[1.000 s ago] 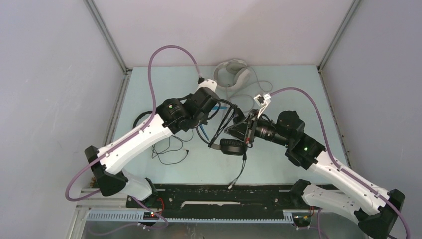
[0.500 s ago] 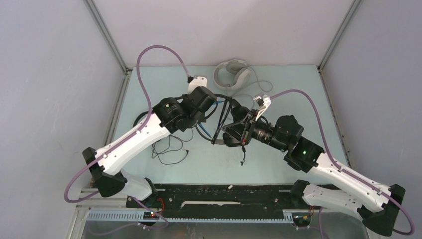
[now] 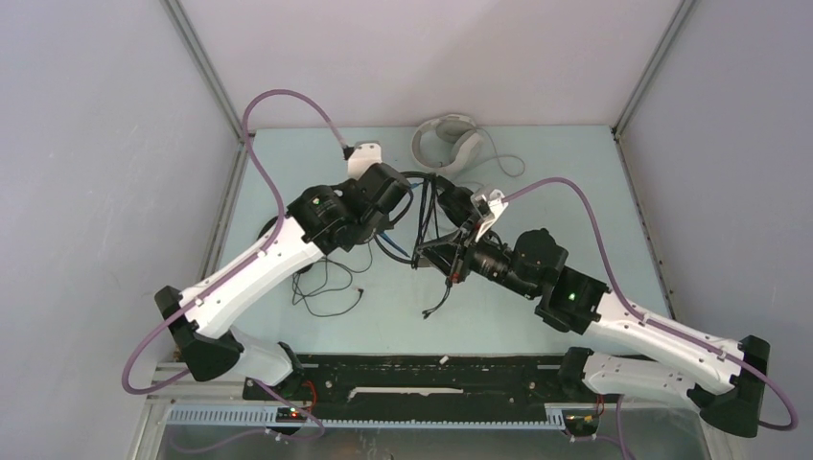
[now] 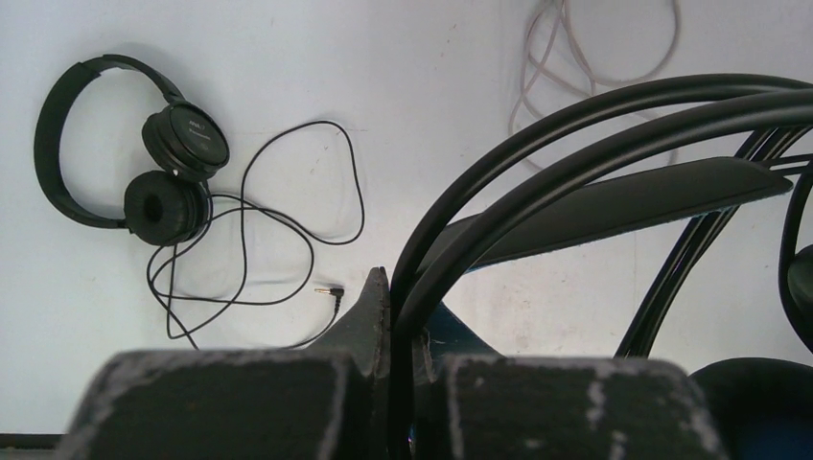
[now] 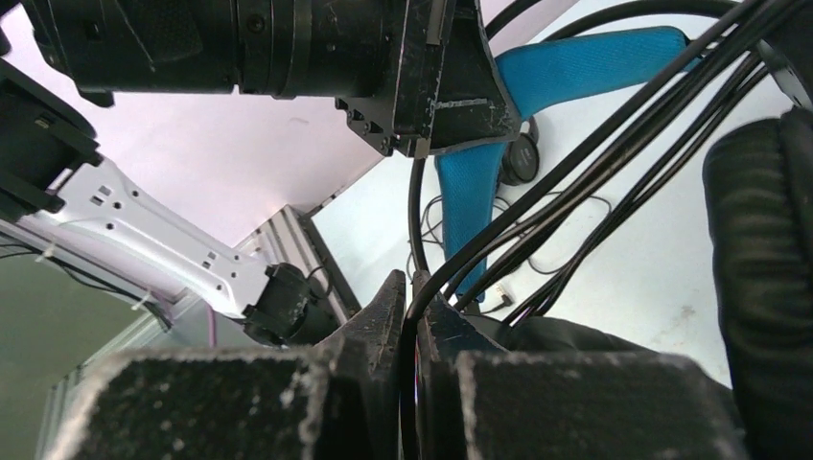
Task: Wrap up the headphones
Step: Wrap the headphones cable around the headphones.
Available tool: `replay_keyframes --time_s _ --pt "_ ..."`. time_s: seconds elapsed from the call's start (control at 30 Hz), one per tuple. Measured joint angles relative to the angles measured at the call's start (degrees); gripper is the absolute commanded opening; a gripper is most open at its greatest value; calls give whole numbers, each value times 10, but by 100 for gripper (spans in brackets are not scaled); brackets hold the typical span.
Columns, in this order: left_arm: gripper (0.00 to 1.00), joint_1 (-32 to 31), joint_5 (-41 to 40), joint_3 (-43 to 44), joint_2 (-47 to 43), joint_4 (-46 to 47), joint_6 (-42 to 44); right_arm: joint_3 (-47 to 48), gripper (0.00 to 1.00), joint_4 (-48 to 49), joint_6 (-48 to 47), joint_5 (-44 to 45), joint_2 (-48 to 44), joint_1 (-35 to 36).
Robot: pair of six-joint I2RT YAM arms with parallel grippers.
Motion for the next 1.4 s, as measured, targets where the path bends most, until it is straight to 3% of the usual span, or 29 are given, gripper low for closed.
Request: replay_keyframes --time_s 0.6,1.17,1.4 --pt "0 20 31 31 -10 -23 -77 5 7 0 -124 182 30 107" --pt "0 29 28 71 -10 -40 -97 10 14 12 -131 225 30 125" --pt "0 35 8 76 -10 -38 -119 10 10 16 -127 240 29 129"
